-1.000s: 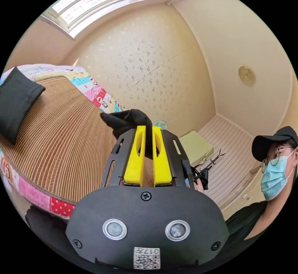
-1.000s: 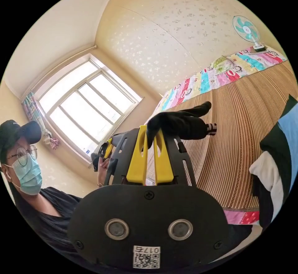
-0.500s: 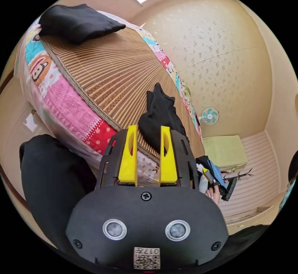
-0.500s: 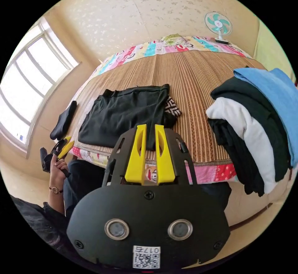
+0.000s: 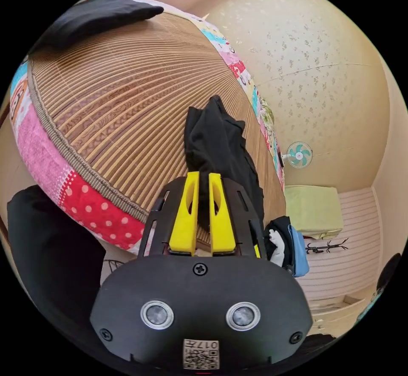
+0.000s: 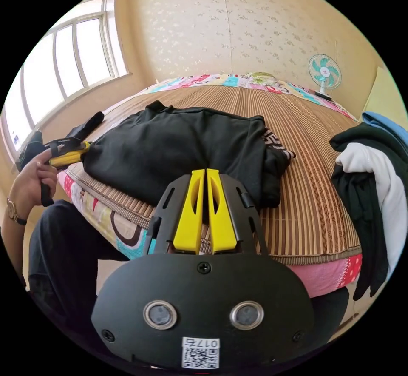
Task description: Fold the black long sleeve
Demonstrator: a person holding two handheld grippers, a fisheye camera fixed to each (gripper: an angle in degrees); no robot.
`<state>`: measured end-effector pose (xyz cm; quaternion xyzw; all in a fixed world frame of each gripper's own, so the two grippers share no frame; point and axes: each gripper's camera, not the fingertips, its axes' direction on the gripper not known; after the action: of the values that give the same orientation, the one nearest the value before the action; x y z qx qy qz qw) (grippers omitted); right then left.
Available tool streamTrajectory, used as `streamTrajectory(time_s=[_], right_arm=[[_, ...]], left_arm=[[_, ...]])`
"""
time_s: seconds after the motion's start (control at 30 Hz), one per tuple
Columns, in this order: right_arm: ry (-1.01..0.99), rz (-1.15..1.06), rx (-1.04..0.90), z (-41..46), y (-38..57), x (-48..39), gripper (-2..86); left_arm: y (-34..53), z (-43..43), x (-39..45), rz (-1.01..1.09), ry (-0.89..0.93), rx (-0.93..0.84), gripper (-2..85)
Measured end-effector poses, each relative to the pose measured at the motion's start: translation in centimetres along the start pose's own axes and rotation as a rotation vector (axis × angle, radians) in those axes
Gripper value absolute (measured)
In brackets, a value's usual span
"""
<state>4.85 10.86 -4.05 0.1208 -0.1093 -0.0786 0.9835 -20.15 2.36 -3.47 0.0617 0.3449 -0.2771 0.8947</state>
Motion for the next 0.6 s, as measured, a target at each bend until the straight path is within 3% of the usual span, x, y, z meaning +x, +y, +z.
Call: streamTrajectory(time_s=[0.1, 0.23, 0.33, 0.47, 0.6], right_arm=[[-0.096, 0.043, 0.022, -0.2, 0.5, 1.7, 1.4], [-0.253, 0.108, 0.085, -0.8, 1.7, 4.5, 1.3], [-0.258, 0.113, 0.108, -1.2, 2.1, 5.0, 1.3], [-0.246, 0.111, 0.12, -1.5, 2.4, 5.6, 1.4], [-0.266, 0.123, 0.129, -1.8, 2.5, 7.0, 1.1]], left_arm=[[0.9, 3.4, 7.5, 0.232, 0.129, -0.005, 4.3], [6.3, 12.3, 16.5, 0.525, 0.227, -0.281, 4.0], [11.3, 17.1, 19.8, 0.691, 0.198, -0.468, 4.0], [14.0, 18.2, 19.5, 0.702, 0.092, -0.51, 5.1], [12.1, 12.7, 17.3, 0.605, 0.117, -0.334, 7.8]])
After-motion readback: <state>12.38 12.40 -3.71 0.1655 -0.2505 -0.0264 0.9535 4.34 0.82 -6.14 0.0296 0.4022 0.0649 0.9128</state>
